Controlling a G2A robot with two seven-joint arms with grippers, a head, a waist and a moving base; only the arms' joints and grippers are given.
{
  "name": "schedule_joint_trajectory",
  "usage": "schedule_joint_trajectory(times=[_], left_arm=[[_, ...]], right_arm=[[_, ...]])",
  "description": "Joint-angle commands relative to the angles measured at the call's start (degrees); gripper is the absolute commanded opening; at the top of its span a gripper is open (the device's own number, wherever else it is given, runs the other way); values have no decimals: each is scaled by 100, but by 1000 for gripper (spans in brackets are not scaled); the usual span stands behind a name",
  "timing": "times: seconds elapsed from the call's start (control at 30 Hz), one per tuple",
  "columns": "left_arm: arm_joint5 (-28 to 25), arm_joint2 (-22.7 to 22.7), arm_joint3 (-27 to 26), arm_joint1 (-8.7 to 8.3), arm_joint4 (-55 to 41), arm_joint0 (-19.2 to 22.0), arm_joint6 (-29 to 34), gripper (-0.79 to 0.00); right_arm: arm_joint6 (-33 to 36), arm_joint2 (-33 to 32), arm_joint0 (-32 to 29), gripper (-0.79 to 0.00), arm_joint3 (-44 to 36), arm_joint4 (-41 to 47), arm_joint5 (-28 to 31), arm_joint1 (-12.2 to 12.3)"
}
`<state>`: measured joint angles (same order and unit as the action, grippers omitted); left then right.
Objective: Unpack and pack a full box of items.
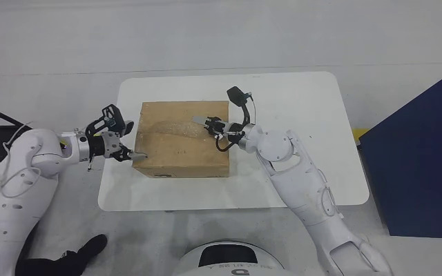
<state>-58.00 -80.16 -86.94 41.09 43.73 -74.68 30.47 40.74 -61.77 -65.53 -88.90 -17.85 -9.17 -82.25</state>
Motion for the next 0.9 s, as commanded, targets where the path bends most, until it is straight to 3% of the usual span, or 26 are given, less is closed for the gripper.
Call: schedule_joint_trajectory(times=[0.0,0.13,0.17,0.3,0.33,0.43,0.73,0.87], left_arm=[[0,15,-20,-12,50,-21,-69,0],[0,58,-123,-44,165,-69,-207,0],[0,66,-150,-54,204,-83,-251,-31],[0,61,-194,-95,350,-130,-467,-299],[0,54,-185,-105,384,-140,-517,-428],[0,32,-175,-131,468,-159,-665,-526],[0,-54,-238,-168,966,-265,-1049,-751],[0,5,-260,-197,563,-349,-1244,-785]], right_arm=[[0,0,0,0,0,0,0,0],[0,0,0,0,0,0,0,0],[0,0,0,0,0,0,0,0],[0,0,0,0,0,0,0,0],[0,0,0,0,0,0,0,0],[0,0,0,0,0,0,0,0],[0,0,0,0,0,0,0,0],[0,0,0,0,0,0,0,0]])
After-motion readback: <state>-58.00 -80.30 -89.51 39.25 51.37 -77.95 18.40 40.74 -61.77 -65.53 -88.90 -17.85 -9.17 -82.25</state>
